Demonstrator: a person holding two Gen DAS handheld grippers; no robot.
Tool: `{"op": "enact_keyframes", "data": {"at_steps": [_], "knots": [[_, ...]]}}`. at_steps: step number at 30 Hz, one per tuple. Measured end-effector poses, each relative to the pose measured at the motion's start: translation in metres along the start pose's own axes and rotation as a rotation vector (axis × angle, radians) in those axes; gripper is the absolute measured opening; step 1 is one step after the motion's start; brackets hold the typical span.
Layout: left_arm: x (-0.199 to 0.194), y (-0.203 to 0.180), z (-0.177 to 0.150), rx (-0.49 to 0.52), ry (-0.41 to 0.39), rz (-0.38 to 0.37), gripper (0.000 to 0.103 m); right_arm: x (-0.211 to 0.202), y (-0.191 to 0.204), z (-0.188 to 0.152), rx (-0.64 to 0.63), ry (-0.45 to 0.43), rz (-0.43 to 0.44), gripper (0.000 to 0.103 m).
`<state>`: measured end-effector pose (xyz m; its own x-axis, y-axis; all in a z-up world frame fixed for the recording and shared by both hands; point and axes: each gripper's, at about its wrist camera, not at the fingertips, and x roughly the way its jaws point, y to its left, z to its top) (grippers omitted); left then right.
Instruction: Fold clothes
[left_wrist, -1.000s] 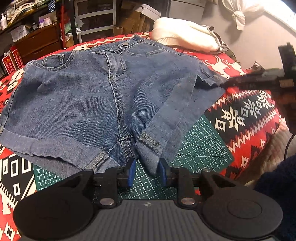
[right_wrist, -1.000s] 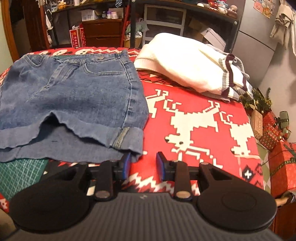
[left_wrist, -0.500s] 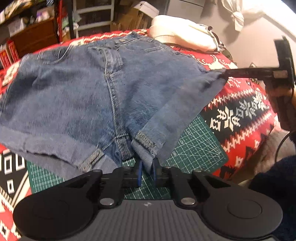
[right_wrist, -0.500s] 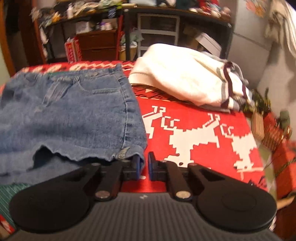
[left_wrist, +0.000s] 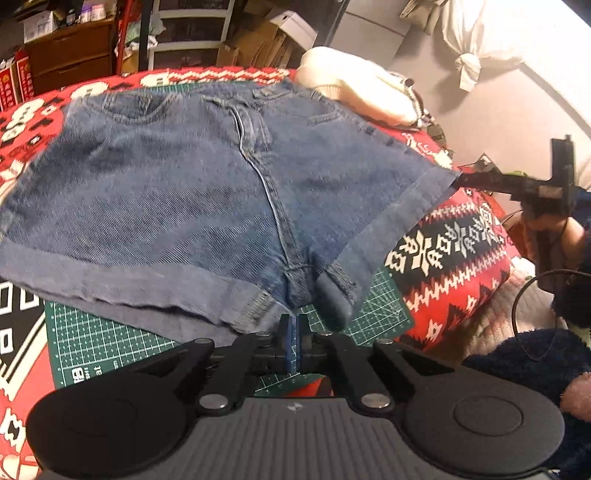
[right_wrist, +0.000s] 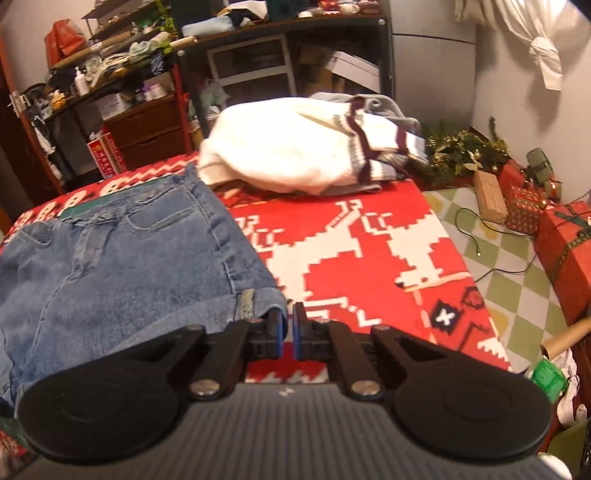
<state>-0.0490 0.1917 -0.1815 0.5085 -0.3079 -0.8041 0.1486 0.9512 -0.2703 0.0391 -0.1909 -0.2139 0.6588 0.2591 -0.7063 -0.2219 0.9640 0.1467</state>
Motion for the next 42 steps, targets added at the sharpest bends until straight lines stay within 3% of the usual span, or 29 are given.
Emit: {"op": "enact_keyframes", "data": {"at_steps": [4, 7, 14, 16, 23, 31, 37, 42], "knots": [[-0.009, 0.007, 0.0, -0.017, -0.026, -0.002, 0.008, 0.006, -0.002, -0.003, -0.028, 0.035, -0.016, 0.006], [-0.017, 0.014, 0.001, -0.036, -0.048, -0.006, 0.011, 0.002, -0.002, -0.004, -0.041, 0.054, -0.026, 0.013], [-0.034, 0.035, 0.008, -0.033, -0.083, 0.034, 0.02, -0.048, 0.007, 0.004, -0.094, 0.008, -0.043, 0.015], [-0.037, 0.044, 0.01, -0.032, -0.089, 0.053, 0.02, -0.06, 0.02, 0.008, -0.124, -0.004, -0.012, 0.016], [-0.05, 0.085, 0.006, 0.0, -0.078, 0.16, 0.027, -0.068, 0.113, 0.005, -0.274, 0.033, 0.212, 0.021], [-0.064, 0.122, -0.009, -0.049, -0.082, 0.197, 0.033, -0.048, 0.236, -0.028, -0.512, 0.147, 0.431, 0.021], [-0.07, 0.129, -0.019, -0.079, -0.099, 0.198, 0.035, -0.034, 0.309, -0.06, -0.673, 0.199, 0.5, 0.021], [-0.069, 0.125, -0.024, -0.066, -0.103, 0.183, 0.037, -0.022, 0.339, -0.077, -0.81, 0.186, 0.45, 0.021]]}}
